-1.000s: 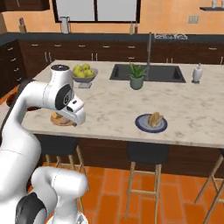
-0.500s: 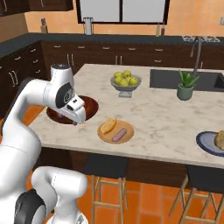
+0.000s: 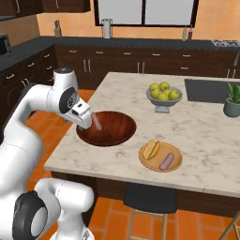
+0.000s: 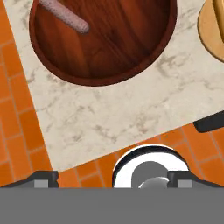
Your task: Place one bun and one sausage from the bowl on each plate.
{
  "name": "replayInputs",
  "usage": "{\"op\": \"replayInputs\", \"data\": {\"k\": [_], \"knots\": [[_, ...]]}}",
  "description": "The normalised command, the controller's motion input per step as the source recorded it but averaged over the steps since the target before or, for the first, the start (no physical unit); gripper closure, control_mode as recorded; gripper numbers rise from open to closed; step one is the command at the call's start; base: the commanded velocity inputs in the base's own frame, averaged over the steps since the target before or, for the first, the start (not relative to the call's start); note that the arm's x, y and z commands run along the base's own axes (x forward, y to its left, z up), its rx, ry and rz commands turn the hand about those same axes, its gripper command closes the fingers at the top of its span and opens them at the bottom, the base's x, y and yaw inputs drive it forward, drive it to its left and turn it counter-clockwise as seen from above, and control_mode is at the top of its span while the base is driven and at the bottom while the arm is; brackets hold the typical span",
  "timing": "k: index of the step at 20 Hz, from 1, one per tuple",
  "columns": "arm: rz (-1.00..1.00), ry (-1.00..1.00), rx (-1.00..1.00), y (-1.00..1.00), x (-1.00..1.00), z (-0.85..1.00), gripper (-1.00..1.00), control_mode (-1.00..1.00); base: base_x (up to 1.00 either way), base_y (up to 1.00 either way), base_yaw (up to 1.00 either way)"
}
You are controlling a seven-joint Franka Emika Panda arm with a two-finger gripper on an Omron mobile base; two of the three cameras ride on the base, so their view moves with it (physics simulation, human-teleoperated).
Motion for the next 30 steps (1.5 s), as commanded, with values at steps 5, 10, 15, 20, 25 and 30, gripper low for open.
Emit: {"op": "replayInputs", "data": {"k": [5,10,15,20,25,30], "knots": [[0.24,-0.03,-0.06,-0.16,1.00,-0.34,-1.00,-1.00,0.00,0.00,0.00],[0.29,-0.06,-0.06,0.09,0.99,-0.85,-1.00,-1.00,0.00,0.00,0.00],[0.18,0.00,0.00,0.00,1.00,-0.45,-1.00,-1.00,0.00,0.00,0.00],[0.18,-0.01,-0.02,0.00,0.79,-0.41,-1.00,-1.00,0.00,0.00,0.00],[0.14,-0.02,-0.05,0.00,0.50,-0.59,-1.00,-1.00,0.00,0.00,0.00],[0.07,0.00,-0.02,0.07,0.64,-0.34,-1.00,-1.00,0.00,0.00,0.00]]}}
